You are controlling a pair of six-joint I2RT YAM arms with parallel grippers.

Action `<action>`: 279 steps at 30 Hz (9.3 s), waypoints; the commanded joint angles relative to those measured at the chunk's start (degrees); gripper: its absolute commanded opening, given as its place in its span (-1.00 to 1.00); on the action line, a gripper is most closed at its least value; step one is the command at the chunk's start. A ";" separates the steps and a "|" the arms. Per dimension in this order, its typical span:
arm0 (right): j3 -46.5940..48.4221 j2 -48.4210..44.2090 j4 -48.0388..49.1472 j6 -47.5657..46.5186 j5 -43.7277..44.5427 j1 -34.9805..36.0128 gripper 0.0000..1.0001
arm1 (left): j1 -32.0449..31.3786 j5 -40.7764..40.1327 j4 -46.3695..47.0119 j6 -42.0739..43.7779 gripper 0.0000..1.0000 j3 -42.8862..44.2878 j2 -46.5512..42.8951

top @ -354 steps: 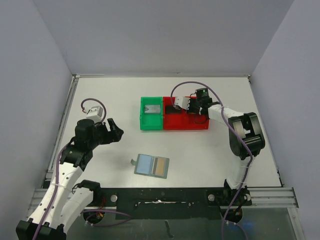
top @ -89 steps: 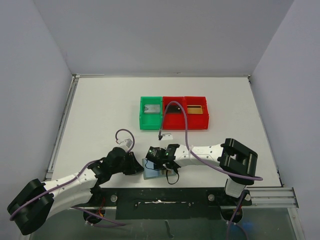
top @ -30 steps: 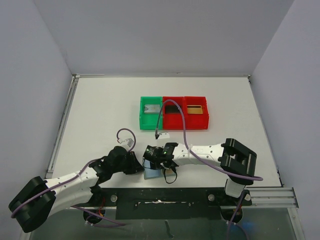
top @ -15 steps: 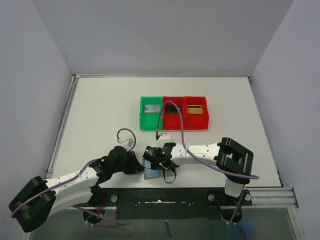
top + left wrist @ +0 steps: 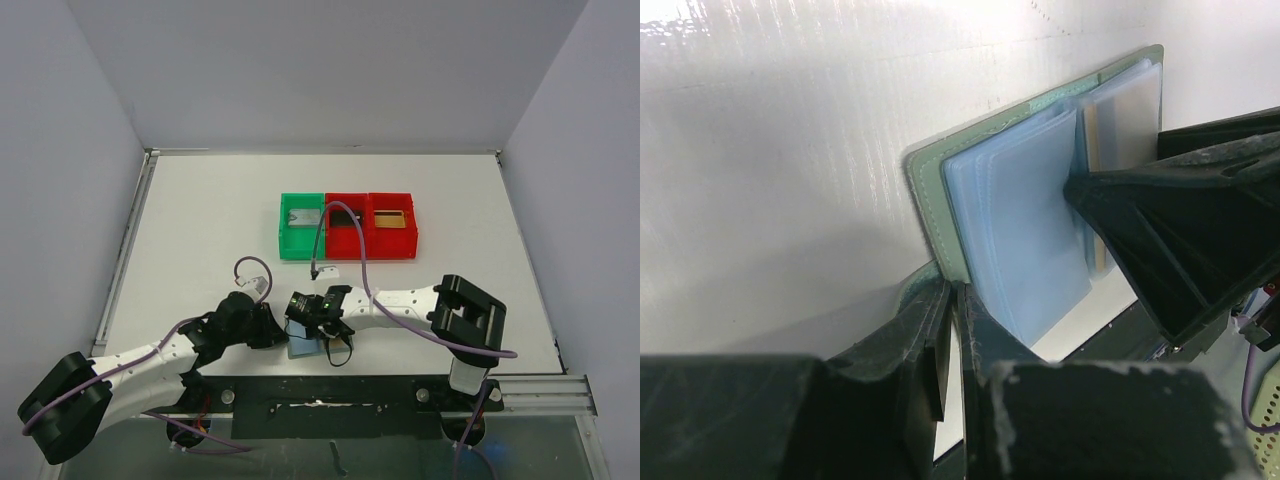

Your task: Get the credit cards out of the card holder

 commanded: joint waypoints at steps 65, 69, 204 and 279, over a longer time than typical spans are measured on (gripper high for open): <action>-23.49 -23.63 41.13 -3.18 -19.09 -8.56 0.19 | -0.62 -0.88 -13.43 -3.21 -0.39 10.04 -9.75; -27.41 -23.91 45.66 3.31 -14.79 -6.67 0.16 | -1.01 1.01 -8.96 -5.09 -0.37 9.10 -9.23; -46.70 -21.85 74.55 0.82 -43.54 -19.87 -0.98 | -3.83 0.31 -0.62 -1.85 -0.41 11.05 0.69; -40.72 -18.84 68.79 -2.42 -41.85 -18.77 -1.00 | -9.11 -4.82 0.18 -3.29 -0.80 8.61 12.81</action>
